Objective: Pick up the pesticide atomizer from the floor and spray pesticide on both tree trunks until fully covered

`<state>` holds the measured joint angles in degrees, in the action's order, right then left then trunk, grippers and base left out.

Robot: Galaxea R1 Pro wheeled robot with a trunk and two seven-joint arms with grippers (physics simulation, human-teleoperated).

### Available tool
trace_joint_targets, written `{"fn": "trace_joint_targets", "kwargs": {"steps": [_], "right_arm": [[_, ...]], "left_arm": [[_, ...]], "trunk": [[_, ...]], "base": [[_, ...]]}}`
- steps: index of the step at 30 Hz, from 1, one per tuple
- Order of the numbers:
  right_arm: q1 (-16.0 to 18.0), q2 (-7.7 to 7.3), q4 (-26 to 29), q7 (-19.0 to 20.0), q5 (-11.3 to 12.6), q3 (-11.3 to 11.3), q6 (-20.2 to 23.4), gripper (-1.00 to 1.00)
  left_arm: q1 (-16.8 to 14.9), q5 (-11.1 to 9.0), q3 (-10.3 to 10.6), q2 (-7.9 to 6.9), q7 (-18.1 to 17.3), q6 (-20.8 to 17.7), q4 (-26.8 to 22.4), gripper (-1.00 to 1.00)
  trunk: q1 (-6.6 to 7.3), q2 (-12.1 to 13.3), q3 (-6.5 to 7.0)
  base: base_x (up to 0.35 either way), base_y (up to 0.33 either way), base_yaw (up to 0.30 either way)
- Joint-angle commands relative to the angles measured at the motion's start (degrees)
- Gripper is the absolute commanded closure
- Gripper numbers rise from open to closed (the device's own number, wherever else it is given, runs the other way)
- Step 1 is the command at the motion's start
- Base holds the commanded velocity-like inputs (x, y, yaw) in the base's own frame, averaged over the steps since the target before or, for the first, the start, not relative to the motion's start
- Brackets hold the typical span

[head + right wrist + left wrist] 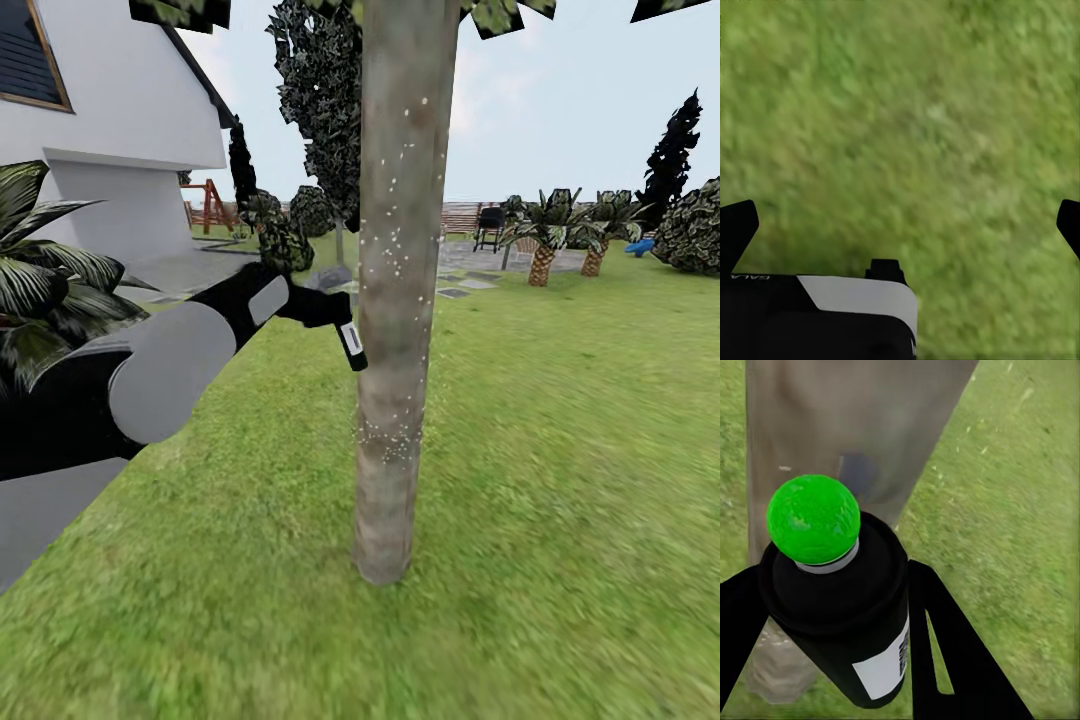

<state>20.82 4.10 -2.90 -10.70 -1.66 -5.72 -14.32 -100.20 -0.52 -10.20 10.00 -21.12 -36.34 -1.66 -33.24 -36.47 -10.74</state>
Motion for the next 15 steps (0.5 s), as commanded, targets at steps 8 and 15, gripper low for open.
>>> {"fn": "trace_joint_targets", "kwargs": {"steps": [8, 15], "right_arm": [[0.12, 0.03, -0.26, -0.37, -0.18, -0.43, -0.3, -1.0], [0.14, 0.12, -0.26, -0.37, -0.18, -0.43, -0.28, -1.0]], "left_arm": [[9.93, 3.7, -0.44, 0.0, 0.18, 6.24, -0.1, 1.0], [15.64, 4.51, -0.44, 0.0, 0.29, 12.87, -0.17, 1.0]], "trunk": [[-0.02, -0.09, -0.09], [-0.02, -0.09, -0.09]], "base": [[0.0, 0.0, 0.0], [0.0, 0.0, 0.0]]}}
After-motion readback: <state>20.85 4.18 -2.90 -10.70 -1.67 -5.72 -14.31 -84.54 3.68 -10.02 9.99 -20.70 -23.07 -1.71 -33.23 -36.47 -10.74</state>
